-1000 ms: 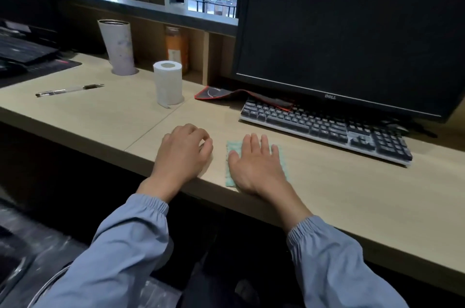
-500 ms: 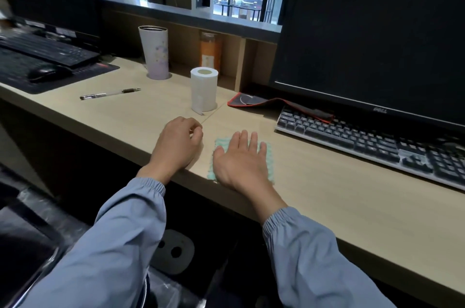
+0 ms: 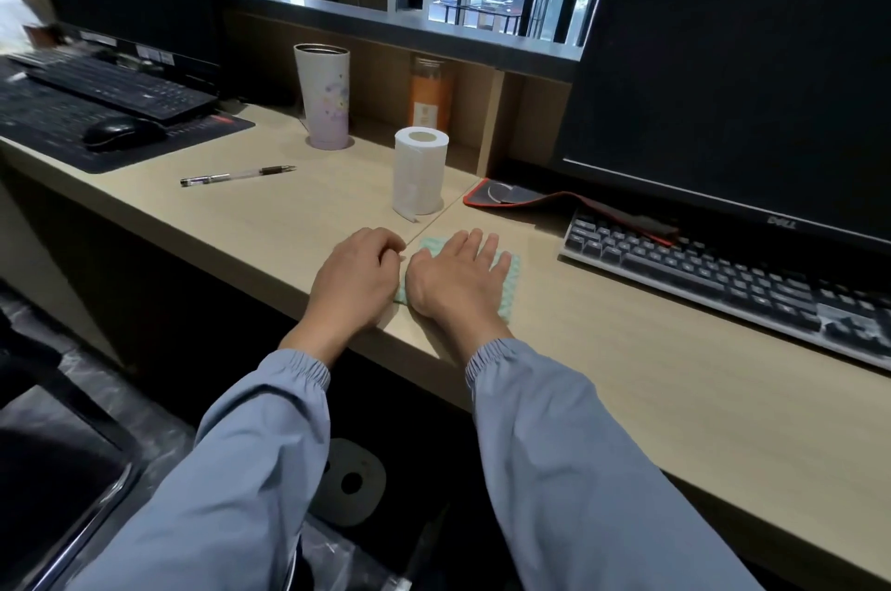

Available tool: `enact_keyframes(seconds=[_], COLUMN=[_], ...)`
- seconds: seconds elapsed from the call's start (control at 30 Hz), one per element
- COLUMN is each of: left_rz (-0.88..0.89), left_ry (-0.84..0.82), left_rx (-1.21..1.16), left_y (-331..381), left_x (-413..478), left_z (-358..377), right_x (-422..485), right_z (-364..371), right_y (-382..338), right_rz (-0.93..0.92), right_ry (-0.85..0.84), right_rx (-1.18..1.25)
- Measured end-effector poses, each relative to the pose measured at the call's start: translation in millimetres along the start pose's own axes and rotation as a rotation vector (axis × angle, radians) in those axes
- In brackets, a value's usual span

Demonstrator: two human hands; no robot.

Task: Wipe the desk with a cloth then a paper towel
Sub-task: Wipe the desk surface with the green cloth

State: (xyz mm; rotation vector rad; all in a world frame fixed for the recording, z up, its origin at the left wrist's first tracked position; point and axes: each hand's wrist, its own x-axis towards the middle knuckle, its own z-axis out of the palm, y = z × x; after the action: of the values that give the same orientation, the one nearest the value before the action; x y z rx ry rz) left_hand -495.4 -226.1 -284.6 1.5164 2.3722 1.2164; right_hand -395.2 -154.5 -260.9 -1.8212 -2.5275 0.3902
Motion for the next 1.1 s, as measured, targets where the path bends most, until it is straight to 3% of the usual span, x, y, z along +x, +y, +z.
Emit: enact_keyframes(seconds=[0.33,0.87,1.1], left_rz=[0.004,-0.003,-0.025], left_ry=[0.008,-0.024,-0.029], left_rx=[0.119,0.14,0.174], left_y=[6,13,17], left_x=[0,-6,-8], left_z=[5,1,2], right_x=[19,21,10], right_z=[-11,-23,-33], right_y=[1,96,140], right_rz=[0.015,-0.406,-0.468], right_ry=[-0.005,-0.007,-0.015], right_rx=[0.022,-0.065,-0.095])
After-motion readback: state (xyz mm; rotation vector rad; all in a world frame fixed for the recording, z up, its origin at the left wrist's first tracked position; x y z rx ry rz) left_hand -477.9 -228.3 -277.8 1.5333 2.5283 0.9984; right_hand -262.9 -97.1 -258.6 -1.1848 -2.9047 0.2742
